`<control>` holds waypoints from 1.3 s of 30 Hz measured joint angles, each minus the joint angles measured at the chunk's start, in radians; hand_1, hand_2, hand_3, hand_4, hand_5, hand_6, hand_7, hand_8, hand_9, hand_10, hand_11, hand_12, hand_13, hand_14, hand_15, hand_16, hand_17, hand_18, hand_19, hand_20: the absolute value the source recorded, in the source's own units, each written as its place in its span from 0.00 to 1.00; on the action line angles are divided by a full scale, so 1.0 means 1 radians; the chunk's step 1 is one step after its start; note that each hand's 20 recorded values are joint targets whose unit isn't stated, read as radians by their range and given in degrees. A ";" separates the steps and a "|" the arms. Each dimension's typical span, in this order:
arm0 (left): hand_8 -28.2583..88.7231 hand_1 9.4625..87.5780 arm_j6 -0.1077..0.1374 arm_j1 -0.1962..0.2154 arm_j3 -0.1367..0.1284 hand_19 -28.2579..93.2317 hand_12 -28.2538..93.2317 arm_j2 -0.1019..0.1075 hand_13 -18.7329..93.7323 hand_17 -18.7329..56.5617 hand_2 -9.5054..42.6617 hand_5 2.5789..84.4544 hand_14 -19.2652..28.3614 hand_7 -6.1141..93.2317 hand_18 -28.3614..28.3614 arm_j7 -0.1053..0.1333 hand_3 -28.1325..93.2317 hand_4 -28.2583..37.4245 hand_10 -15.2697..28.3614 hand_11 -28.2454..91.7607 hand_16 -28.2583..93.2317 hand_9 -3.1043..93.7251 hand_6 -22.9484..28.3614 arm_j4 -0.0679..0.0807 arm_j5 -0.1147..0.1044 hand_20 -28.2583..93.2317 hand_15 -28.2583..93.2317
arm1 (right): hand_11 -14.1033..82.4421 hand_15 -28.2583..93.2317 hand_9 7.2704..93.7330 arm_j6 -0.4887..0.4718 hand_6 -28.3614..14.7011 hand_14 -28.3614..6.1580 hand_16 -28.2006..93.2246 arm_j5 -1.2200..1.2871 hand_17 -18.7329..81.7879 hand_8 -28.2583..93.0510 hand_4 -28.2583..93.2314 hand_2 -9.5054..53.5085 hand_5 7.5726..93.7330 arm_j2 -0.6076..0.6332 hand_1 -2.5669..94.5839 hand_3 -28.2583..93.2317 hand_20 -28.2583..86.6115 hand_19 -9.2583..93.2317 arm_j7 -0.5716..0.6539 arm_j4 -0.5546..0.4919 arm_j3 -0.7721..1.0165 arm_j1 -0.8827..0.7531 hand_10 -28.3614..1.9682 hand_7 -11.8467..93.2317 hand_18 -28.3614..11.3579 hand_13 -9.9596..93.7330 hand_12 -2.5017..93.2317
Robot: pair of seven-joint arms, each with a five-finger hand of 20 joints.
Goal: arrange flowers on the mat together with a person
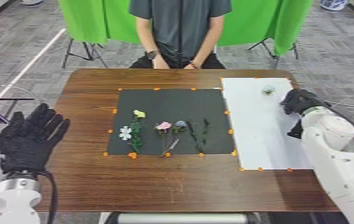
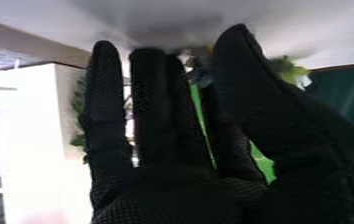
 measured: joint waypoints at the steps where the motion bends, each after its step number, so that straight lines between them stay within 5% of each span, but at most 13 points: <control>1: 0.17 0.28 -0.003 -0.001 0.001 0.57 0.39 0.000 0.57 0.25 0.39 0.66 0.79 0.30 0.83 -0.002 0.83 0.02 0.71 0.46 0.24 0.59 0.61 0.000 0.001 0.46 0.64 | 0.39 0.60 0.61 -0.005 0.63 0.64 0.51 0.006 0.53 0.17 0.00 0.02 0.52 0.000 0.63 0.77 0.45 0.85 0.003 -0.003 0.003 0.000 0.59 0.49 0.27 0.67 0.34; 5: 0.17 0.28 -0.010 -0.004 0.003 0.57 0.40 0.000 0.57 0.25 0.39 0.66 0.79 0.30 0.83 -0.005 0.83 0.02 0.71 0.46 0.24 0.59 0.61 0.001 0.002 0.46 0.63 | 0.32 0.63 0.77 -0.007 0.66 0.61 0.51 0.017 0.53 0.20 0.00 0.11 0.63 0.000 0.67 0.69 0.50 0.84 0.001 -0.015 0.008 -0.004 0.60 0.53 0.27 0.72 0.46; 10: 0.17 0.28 -0.011 -0.004 0.004 0.56 0.39 -0.001 0.57 0.26 0.39 0.65 0.78 0.29 0.83 -0.008 0.83 0.02 0.71 0.45 0.24 0.59 0.61 0.002 0.002 0.45 0.61 | 0.33 0.64 0.77 0.027 0.68 0.62 0.46 0.018 0.51 0.28 0.03 0.21 0.64 0.002 0.80 0.48 0.57 0.81 -0.011 -0.037 -0.002 -0.029 0.61 0.50 0.35 0.72 0.47; 13: 0.18 0.27 -0.023 -0.008 0.005 0.54 0.39 -0.004 0.57 0.27 0.39 0.65 0.78 0.28 0.82 -0.023 0.82 0.01 0.71 0.44 0.24 0.58 0.61 0.007 0.004 0.43 0.58 | 0.32 0.64 0.77 0.107 0.67 0.63 0.48 0.037 0.51 0.27 0.01 0.21 0.64 0.021 0.78 0.52 0.58 0.81 -0.011 -0.068 -0.032 -0.067 0.62 0.51 0.34 0.72 0.47; 17: 0.18 0.25 -0.065 -0.009 -0.003 0.53 0.39 -0.010 0.57 0.27 0.39 0.64 0.78 0.26 0.81 -0.075 0.82 0.00 0.71 0.43 0.24 0.58 0.62 0.016 0.014 0.42 0.56 | 0.31 0.64 0.79 0.258 0.67 0.63 0.50 0.127 0.52 0.26 0.00 0.18 0.64 0.055 0.74 0.59 0.58 0.81 -0.005 -0.162 -0.067 -0.159 0.62 0.52 0.32 0.73 0.48; 19: 0.18 0.25 -0.069 -0.008 -0.004 0.53 0.39 -0.011 0.57 0.27 0.39 0.64 0.78 0.26 0.81 -0.078 0.82 0.00 0.72 0.43 0.24 0.58 0.61 0.017 0.013 0.42 0.56 | 0.31 0.63 0.79 0.299 0.66 0.63 0.50 0.180 0.53 0.26 0.00 0.17 0.64 0.067 0.72 0.62 0.57 0.82 -0.004 -0.224 -0.087 -0.192 0.62 0.53 0.31 0.73 0.48; 25: 0.18 0.21 -0.067 -0.019 0.003 0.54 0.39 -0.011 0.56 0.26 0.44 0.63 0.79 0.25 0.81 -0.078 0.81 0.00 0.72 0.42 0.24 0.57 0.62 0.026 0.010 0.42 0.56 | 0.31 0.62 0.78 0.258 0.65 0.63 0.51 0.150 0.53 0.25 0.00 0.17 0.64 0.065 0.70 0.65 0.56 0.83 -0.095 -0.359 -0.198 -0.150 0.60 0.53 0.30 0.73 0.46; 30: 0.19 0.21 -0.066 -0.035 0.011 0.55 0.40 -0.010 0.57 0.26 0.47 0.64 0.80 0.26 0.82 -0.094 0.81 0.00 0.73 0.44 0.25 0.58 0.62 0.034 0.006 0.42 0.58 | 0.30 0.61 0.79 0.198 0.65 0.62 0.51 0.041 0.53 0.21 0.00 0.13 0.67 0.001 0.68 0.68 0.55 0.83 -0.164 -0.375 -0.290 -0.043 0.60 0.51 0.29 0.73 0.45; 32: 0.19 0.21 -0.053 -0.043 0.023 0.56 0.40 -0.010 0.57 0.26 0.47 0.65 0.80 0.27 0.82 -0.092 0.81 0.00 0.73 0.44 0.25 0.58 0.63 0.034 0.002 0.43 0.58 | 0.29 0.61 0.80 0.203 0.65 0.63 0.51 -0.002 0.53 0.21 0.00 0.13 0.67 -0.032 0.68 0.69 0.55 0.83 -0.169 -0.365 -0.319 -0.013 0.59 0.51 0.29 0.73 0.45; 37: 0.18 0.23 0.044 -0.055 0.058 0.56 0.40 -0.003 0.57 0.26 0.46 0.66 0.79 0.28 0.82 -0.047 0.82 0.00 0.73 0.45 0.25 0.59 0.63 0.030 -0.023 0.43 0.59 | 0.28 0.60 0.80 0.185 0.65 0.64 0.52 -0.021 0.53 0.21 0.00 0.12 0.68 -0.077 0.67 0.71 0.55 0.83 -0.185 -0.331 -0.384 0.025 0.60 0.50 0.28 0.73 0.45; 39: 0.18 0.23 0.052 -0.055 0.058 0.56 0.40 -0.002 0.57 0.26 0.46 0.66 0.79 0.28 0.82 -0.039 0.82 0.00 0.72 0.45 0.25 0.59 0.63 0.030 -0.029 0.43 0.60 | 0.28 0.60 0.80 0.166 0.65 0.63 0.52 -0.025 0.53 0.21 0.00 0.12 0.68 -0.078 0.66 0.71 0.54 0.83 -0.192 -0.322 -0.403 0.024 0.60 0.50 0.28 0.73 0.45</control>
